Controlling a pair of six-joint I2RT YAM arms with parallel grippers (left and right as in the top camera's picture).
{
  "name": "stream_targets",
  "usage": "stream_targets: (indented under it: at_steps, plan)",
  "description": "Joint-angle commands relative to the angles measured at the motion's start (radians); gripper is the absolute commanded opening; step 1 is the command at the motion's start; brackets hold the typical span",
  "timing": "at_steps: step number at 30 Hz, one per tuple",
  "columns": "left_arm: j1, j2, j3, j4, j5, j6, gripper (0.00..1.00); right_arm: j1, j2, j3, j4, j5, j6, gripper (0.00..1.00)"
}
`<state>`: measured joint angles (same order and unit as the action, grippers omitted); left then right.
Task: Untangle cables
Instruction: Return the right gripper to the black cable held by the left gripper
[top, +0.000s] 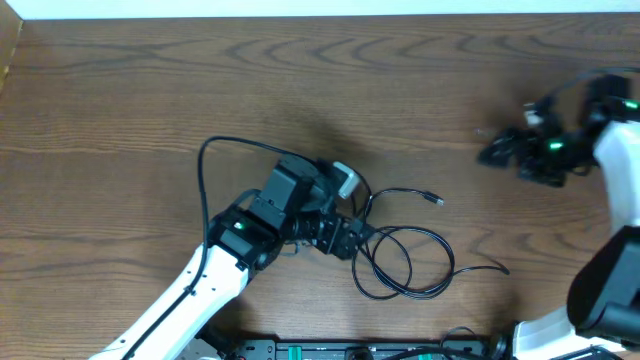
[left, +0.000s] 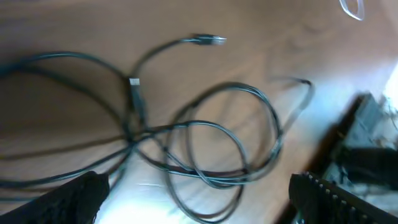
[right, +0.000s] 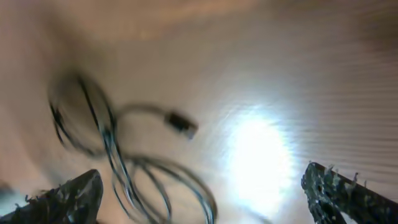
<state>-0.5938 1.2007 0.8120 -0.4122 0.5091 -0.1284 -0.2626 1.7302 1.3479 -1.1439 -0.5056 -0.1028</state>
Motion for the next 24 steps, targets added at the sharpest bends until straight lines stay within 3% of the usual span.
stream_targets:
  at_steps: [1,6,12,19,24]
  plan:
    - [0.076,-0.007,0.024,-0.002,-0.072,-0.098,0.98,0.130,0.000,0.011,-0.074,0.125,-0.134,0.99]
    - [0.163,-0.031,0.054,-0.003,-0.014,-0.147,0.98,0.291,0.000,0.009,-0.141,0.141,-0.142,0.99]
    - [0.226,-0.086,0.062,-0.006,0.010,-0.145,0.99,0.463,0.000,-0.043,-0.105,0.147,-0.175,0.99]
    - [0.286,-0.104,0.062,-0.059,-0.105,-0.130,0.99,0.648,0.000,-0.169,0.000,0.238,-0.174,0.99]
    - [0.290,-0.104,0.062,-0.082,-0.106,-0.090,0.99,0.765,0.000,-0.224,0.071,0.264,-0.132,0.98]
